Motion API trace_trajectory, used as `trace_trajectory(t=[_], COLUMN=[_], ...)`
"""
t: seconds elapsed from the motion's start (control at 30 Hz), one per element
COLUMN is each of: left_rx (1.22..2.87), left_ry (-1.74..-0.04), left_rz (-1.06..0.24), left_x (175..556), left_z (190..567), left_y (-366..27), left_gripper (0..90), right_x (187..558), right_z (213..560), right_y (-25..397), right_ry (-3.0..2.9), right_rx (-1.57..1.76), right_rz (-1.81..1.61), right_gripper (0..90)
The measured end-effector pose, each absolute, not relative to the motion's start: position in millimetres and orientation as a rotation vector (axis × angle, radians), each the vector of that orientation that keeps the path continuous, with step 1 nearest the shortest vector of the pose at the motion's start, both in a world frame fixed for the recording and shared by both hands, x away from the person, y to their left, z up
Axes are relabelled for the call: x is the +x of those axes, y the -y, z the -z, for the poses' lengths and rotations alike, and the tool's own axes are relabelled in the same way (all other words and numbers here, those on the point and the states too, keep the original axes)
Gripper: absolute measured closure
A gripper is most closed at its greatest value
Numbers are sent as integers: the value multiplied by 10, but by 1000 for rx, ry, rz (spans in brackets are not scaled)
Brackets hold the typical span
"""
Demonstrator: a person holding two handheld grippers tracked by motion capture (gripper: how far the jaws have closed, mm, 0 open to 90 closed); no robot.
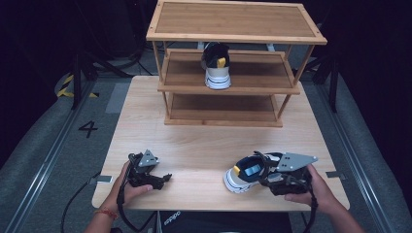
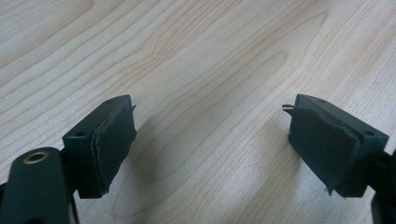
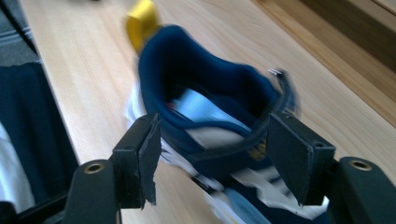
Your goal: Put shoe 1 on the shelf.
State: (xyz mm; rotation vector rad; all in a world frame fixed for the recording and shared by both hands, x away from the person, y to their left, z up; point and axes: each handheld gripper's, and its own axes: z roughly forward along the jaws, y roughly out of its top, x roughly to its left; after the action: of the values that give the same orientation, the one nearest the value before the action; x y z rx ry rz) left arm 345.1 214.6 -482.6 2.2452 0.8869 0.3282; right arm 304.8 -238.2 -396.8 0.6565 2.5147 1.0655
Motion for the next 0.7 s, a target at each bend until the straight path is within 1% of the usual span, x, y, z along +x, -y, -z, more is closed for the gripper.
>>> trace_trajectory(t=[0.07,0.1,0.3,0.57,0.67,0.7], left_rx=[2245,2245,2247,2247,2249,2249], left_ry=[-887,-887,-884,-884,-882,-882], left_rz=[-328,-328,-327,-327,-327,-327], left_x=[3451,3451,3452,3452,3453,3453], left_z=[4825,4826,4824,4824,4823,4823], left_y=[-2146,-2146,-2150,-2150,-2151,-2151], left_gripper=[152,152,153,153,152,152], right_x=[3031,3020,2998,3087,3191,3191], right_z=[3960,3906,3791,3970,4069,4069], right_y=[2314,2234,2119,1818,1734,1734], right_ry=[-2501,-2468,-2487,-2617,-2665,-2665], right_rx=[643,649,622,671,741,741], right_rz=[-1038,-1018,-1088,-1000,-999,-999], right_gripper=[352,425,428,445,506,506])
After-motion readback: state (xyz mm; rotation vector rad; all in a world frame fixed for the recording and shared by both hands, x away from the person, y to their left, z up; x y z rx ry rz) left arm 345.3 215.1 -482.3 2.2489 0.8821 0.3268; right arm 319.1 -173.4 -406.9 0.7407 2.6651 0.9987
